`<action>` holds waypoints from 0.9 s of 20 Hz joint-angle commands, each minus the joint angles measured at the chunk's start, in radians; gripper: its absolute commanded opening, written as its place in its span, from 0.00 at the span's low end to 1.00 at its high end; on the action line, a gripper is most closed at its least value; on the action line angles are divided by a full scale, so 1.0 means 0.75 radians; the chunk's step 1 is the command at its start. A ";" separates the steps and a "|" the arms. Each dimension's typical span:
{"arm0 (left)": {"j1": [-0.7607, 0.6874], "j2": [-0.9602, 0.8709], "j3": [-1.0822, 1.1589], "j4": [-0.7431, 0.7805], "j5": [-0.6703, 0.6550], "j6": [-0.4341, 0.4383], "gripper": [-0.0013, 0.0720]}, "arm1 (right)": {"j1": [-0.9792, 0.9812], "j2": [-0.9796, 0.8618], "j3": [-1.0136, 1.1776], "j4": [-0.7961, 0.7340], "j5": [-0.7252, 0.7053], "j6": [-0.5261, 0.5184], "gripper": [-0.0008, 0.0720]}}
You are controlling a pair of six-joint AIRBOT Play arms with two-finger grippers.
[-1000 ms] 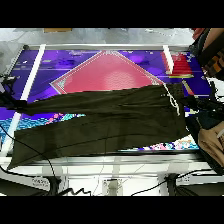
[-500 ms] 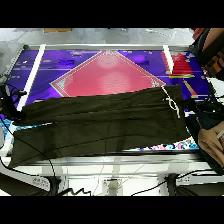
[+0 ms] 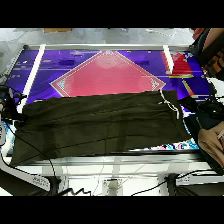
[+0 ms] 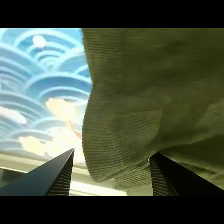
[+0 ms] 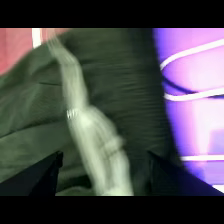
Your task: Fold the clothes and pants, and hang the long-sleeved shirts on hangers.
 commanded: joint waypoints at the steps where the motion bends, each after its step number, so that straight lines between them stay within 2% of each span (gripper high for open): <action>1: -0.006 0.023 0.003 0.033 -0.001 -0.233 0.76 | 0.001 0.028 0.001 -0.003 -0.003 0.077 0.83; 3: -0.015 0.075 0.022 0.069 0.003 -0.245 0.73 | -0.016 0.090 0.001 -0.052 -0.048 0.193 0.83; 4: -0.019 0.110 0.051 0.108 0.021 -0.266 0.66 | -0.033 0.133 0.001 -0.094 -0.071 0.275 0.83; 5: -0.023 0.149 0.087 0.108 0.052 -0.273 0.65 | -0.054 0.180 0.001 -0.145 -0.080 0.338 0.83; 9: -0.035 0.365 0.181 0.068 0.313 -0.428 0.64 | -0.167 0.407 0.001 -0.550 -0.005 0.651 0.82; 10: -0.034 0.422 0.181 -0.009 0.388 -0.427 0.51 | -0.202 0.463 0.001 -0.672 0.070 0.702 0.78; 11: -0.033 0.474 0.181 -0.111 0.456 -0.426 0.31 | -0.237 0.508 0.000 -0.757 0.152 0.703 0.66; 13: -0.032 0.542 0.181 -0.325 0.549 -0.394 0.18 | -0.310 0.580 -0.024 -0.851 0.313 0.701 0.62; 14: -0.034 0.559 0.181 -0.431 0.572 -0.376 0.04 | -0.345 0.610 -0.064 -0.856 0.367 0.699 0.61; 15: -0.035 0.568 0.181 -0.524 0.581 -0.362 0.04 | -0.379 0.644 -0.122 -0.853 0.399 0.694 0.54; 18: -0.047 0.563 0.179 -0.718 0.579 -0.350 0.04 | -0.448 0.765 -0.404 -0.830 0.402 0.676 0.53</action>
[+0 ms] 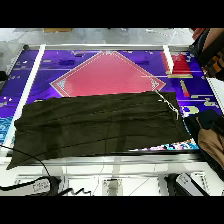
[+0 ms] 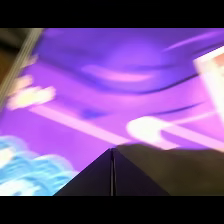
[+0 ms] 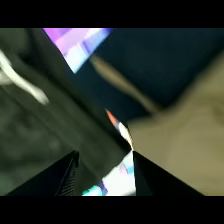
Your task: Fold the clothes and pants, and hang the long-sleeved shirts on hangers.
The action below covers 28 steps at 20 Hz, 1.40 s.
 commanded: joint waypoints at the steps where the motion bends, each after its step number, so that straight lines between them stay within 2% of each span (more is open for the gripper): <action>1: -0.014 0.022 0.002 -0.303 0.061 0.090 0.04 | -0.076 0.145 -0.300 -0.011 0.057 0.015 0.56; 2: -0.020 0.019 -0.003 -0.360 0.061 0.184 0.04 | -0.076 0.166 -0.387 0.026 0.034 0.015 0.57; 4: -0.024 0.017 -0.020 -0.472 0.062 0.346 0.04 | -0.075 0.173 -0.538 0.144 -0.015 0.026 0.77; 5: -0.024 0.017 -0.033 -0.492 0.062 0.387 0.04 | -0.075 0.169 -0.601 0.216 -0.052 0.031 0.80; 8: -0.024 0.005 -0.075 -0.489 0.062 0.395 0.04 | -0.075 0.169 -0.725 0.412 -0.271 0.031 0.80; 10: -0.023 -0.019 -0.091 -0.484 0.060 0.394 0.04 | -0.075 0.169 -0.745 0.460 -0.421 0.029 0.79; 11: -0.023 -0.032 -0.094 -0.479 0.046 0.392 0.04 | -0.075 0.169 -0.745 0.479 -0.477 0.029 0.76; 13: -0.023 -0.053 -0.094 -0.474 -0.034 0.390 0.04 | -0.063 0.169 -0.745 0.518 -0.539 0.020 0.61; 14: -0.023 -0.058 -0.094 -0.461 -0.092 0.390 0.04 | -0.039 0.169 -0.745 0.522 -0.562 0.010 0.61; 15: -0.023 -0.058 -0.094 -0.437 -0.194 0.389 0.04 | -0.012 0.169 -0.745 0.524 -0.573 0.004 0.58; 16: -0.023 -0.057 -0.103 -0.422 -0.318 0.389 0.04 | 0.018 0.169 -0.744 0.537 -0.574 0.004 0.51; 18: -0.018 -0.029 -0.160 -0.370 -0.466 0.323 0.04 | 0.081 0.170 -0.744 0.561 -0.581 0.004 0.32; 20: 0.003 0.069 -0.294 -0.373 -0.479 0.283 0.04 | 0.116 0.171 -0.744 0.567 -0.605 0.004 0.07; 24: 0.136 0.355 -0.672 -0.375 -0.480 0.264 0.04 | 0.117 0.171 -0.744 0.567 -0.577 0.004 0.05; 28: 0.425 0.684 -1.080 -0.379 -0.465 0.269 0.04 | 0.118 0.170 -0.744 0.574 -0.562 0.004 0.05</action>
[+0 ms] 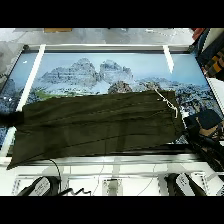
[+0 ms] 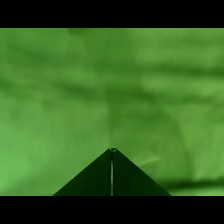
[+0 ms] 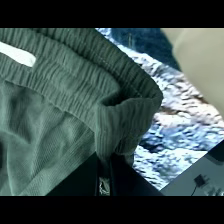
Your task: Fold the clothes and pants, and hang the long-sleeved shirts on hangers.
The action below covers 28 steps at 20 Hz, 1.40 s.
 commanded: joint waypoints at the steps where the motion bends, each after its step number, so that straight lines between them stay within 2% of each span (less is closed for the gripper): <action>1: 0.254 0.272 -0.339 0.001 0.006 -0.006 0.04 | 0.005 0.000 -0.001 0.011 0.019 0.000 0.05; 2: 0.330 0.320 -0.400 0.004 0.009 -0.006 0.08 | 0.005 0.000 -0.001 0.011 0.038 0.000 0.05; 3: 0.401 0.354 -0.446 0.012 0.014 -0.013 0.31 | 0.006 0.000 -0.001 0.011 0.046 0.000 0.05; 4: 0.459 0.369 -0.477 0.011 0.025 -0.065 0.60 | 0.013 0.000 -0.001 0.010 0.046 0.000 0.05; 5: 0.509 0.368 -0.496 0.010 0.039 -0.170 0.71 | 0.026 0.000 -0.001 0.011 0.042 0.000 0.05; 7: 0.573 0.351 -0.513 0.011 0.042 -0.246 0.71 | 0.054 0.000 -0.001 0.010 0.039 -0.001 0.05; 13: 0.615 0.295 -0.620 0.016 0.083 -0.251 0.71 | 0.070 0.000 -0.001 0.001 0.037 -0.001 0.05; 17: 0.708 0.277 -0.658 0.011 0.135 -0.342 0.71 | 0.070 0.000 -0.001 0.000 0.040 -0.001 0.05; 22: 0.774 0.275 -0.658 0.082 0.287 -0.340 0.71 | 0.069 0.000 -0.001 0.000 0.038 -0.001 0.05; 28: 0.773 0.184 -0.658 0.092 0.332 -0.339 0.71 | 0.069 0.000 -0.001 -0.001 0.039 -0.001 0.05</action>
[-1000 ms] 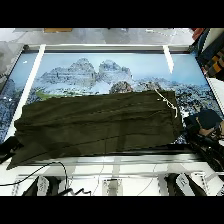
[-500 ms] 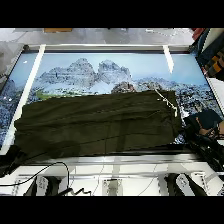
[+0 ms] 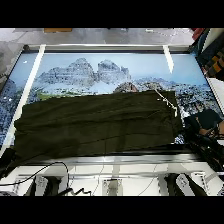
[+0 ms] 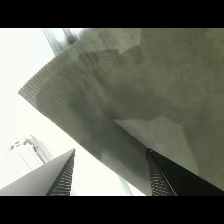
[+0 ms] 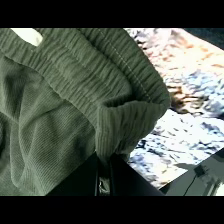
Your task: Fold the clothes and pants, and hang the long-sleeved shirts on hangers.
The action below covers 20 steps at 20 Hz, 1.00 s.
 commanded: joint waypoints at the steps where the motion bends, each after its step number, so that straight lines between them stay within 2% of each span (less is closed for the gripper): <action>1: 0.005 -0.078 -0.001 0.011 0.064 -0.001 0.71 | 0.001 0.000 -0.001 -0.001 0.001 0.000 0.05; 4: 0.005 -0.155 -0.001 0.011 0.136 -0.001 0.71 | 0.001 0.001 -0.001 -0.001 0.001 -0.009 0.05; 6: 0.005 -0.186 0.001 0.010 0.174 0.000 0.66 | 0.001 0.000 0.001 -0.005 0.003 -0.051 0.05; 7: 0.005 -0.188 0.004 -0.002 0.187 0.021 0.55 | 0.001 0.001 0.006 -0.012 0.012 -0.051 0.05; 8: 0.005 -0.186 0.012 -0.041 0.192 0.076 0.38 | 0.001 0.002 0.018 -0.026 0.030 -0.053 0.05; 9: 0.004 -0.184 0.029 -0.108 0.190 0.145 0.27 | 0.001 0.006 0.036 -0.041 0.054 -0.072 0.05; 11: 0.004 -0.184 0.102 -0.289 0.177 0.267 0.22 | 0.001 0.046 0.098 -0.103 0.128 -0.087 0.05; 13: 0.004 -0.184 0.202 -0.457 0.140 0.360 0.04 | -0.001 0.124 0.168 -0.175 0.205 -0.073 0.05; 18: 0.004 -0.184 0.407 -0.499 -0.037 0.584 0.04 | -0.001 0.439 0.307 -0.433 0.453 0.060 0.05; 20: 0.004 -0.184 0.461 -0.499 -0.076 0.629 0.04 | -0.001 0.576 0.340 -0.519 0.485 0.080 0.05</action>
